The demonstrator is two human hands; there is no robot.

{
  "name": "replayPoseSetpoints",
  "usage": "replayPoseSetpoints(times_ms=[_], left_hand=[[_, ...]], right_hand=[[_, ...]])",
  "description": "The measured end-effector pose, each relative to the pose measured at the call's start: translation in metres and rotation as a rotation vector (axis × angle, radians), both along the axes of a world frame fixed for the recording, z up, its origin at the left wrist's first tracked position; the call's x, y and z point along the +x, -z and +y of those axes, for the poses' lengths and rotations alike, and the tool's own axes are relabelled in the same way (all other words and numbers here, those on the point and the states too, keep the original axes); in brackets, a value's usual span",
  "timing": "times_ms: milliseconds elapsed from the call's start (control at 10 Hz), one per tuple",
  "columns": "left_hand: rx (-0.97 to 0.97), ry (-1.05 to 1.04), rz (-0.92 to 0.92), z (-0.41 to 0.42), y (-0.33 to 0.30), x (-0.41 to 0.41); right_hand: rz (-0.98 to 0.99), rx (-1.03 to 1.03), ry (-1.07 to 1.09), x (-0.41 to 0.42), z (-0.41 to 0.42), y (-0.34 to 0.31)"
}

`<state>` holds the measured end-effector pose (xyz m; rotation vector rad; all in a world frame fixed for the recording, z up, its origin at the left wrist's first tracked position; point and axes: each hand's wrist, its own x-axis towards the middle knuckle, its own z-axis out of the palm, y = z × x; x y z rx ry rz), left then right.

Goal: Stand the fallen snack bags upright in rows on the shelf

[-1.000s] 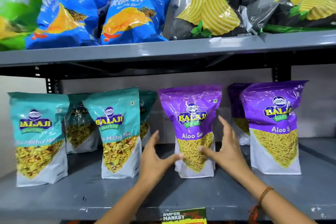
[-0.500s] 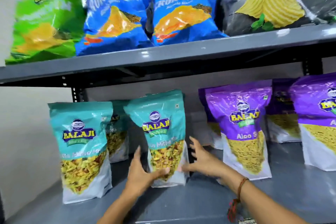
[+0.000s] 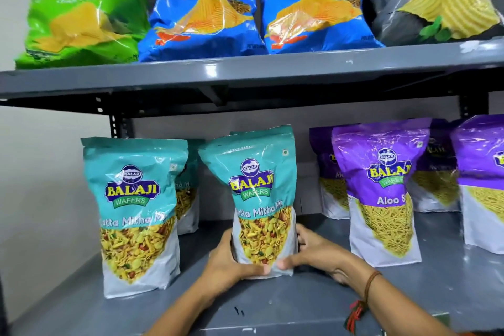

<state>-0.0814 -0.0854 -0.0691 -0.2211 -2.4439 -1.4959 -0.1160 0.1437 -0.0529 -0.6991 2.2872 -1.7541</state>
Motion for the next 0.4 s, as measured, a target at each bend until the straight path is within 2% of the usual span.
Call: replayPoseSetpoints(times_ms=[300,400], left_hand=[[0.048,0.048,-0.008,0.001,-0.001,0.014],[0.048,0.075,0.036,0.002,-0.005,0.025]], right_hand=[[-0.009,0.063,0.025,0.011,0.000,0.000],[0.110,0.068,0.138,0.024,-0.002,-0.002]])
